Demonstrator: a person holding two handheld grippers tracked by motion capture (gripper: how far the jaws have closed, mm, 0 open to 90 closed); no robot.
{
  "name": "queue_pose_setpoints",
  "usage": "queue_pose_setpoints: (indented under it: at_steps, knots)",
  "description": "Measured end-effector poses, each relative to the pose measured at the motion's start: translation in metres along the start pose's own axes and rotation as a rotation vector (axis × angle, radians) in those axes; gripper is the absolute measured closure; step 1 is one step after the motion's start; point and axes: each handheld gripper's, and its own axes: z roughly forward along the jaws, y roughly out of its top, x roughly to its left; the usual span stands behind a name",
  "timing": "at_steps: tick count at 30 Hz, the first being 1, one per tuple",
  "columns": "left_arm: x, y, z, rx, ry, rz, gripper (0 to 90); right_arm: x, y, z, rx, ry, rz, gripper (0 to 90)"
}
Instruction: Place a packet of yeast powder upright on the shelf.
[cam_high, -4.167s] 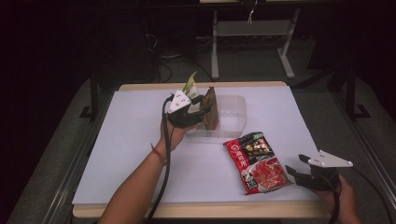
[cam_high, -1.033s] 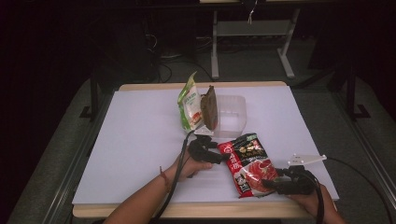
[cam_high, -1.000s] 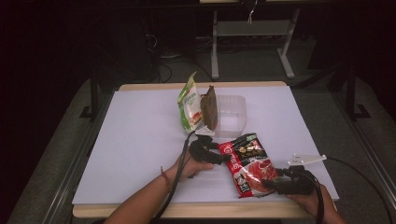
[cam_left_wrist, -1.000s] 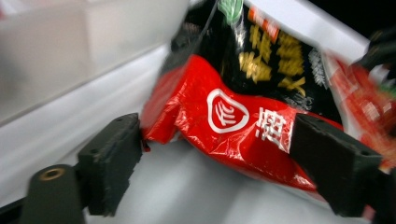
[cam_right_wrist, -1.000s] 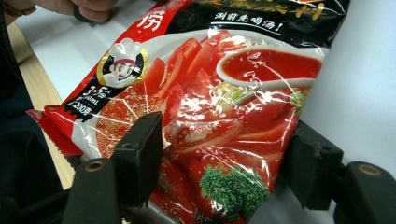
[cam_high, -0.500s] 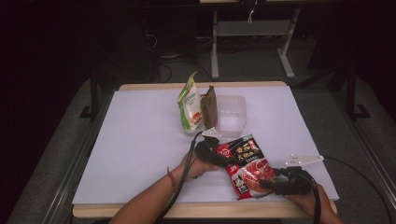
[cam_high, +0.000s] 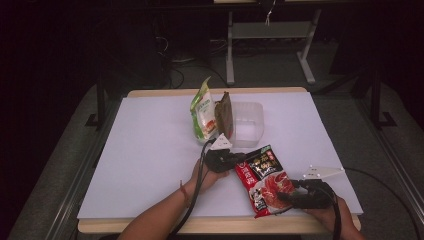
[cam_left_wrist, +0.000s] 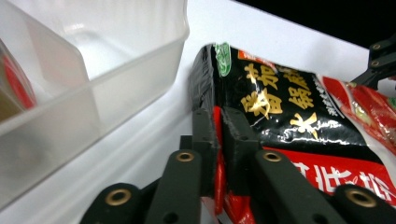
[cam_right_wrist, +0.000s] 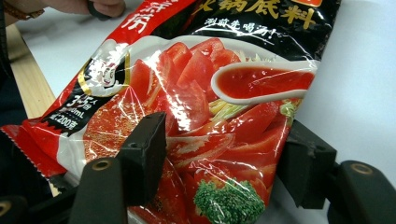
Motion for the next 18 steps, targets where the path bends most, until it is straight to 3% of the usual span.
queue_pose_setpoints:
  at_steps: [5,9,13,16,18]
  knots:
    - [-0.002,0.003,-0.007,-0.042,-0.005,0.023,86.5,0.003,0.002,-0.001,0.001,-0.023,-0.012,40.7]
    - [-0.002,0.002,-0.007,-0.055,-0.003,0.002,84.8,0.002,0.003,-0.003,-0.004,-0.036,-0.006,48.0]
    - [0.005,-0.001,-0.006,-0.043,-0.024,-0.035,82.9,0.000,0.002,-0.003,-0.015,-0.043,0.013,56.3]
    - [0.008,-0.003,-0.005,-0.023,-0.030,-0.033,82.2,-0.001,0.001,-0.002,-0.015,-0.044,0.019,60.9]
    - [0.009,-0.003,-0.004,-0.014,-0.038,-0.040,76.0,-0.002,0.001,-0.002,-0.021,-0.048,0.020,66.1]
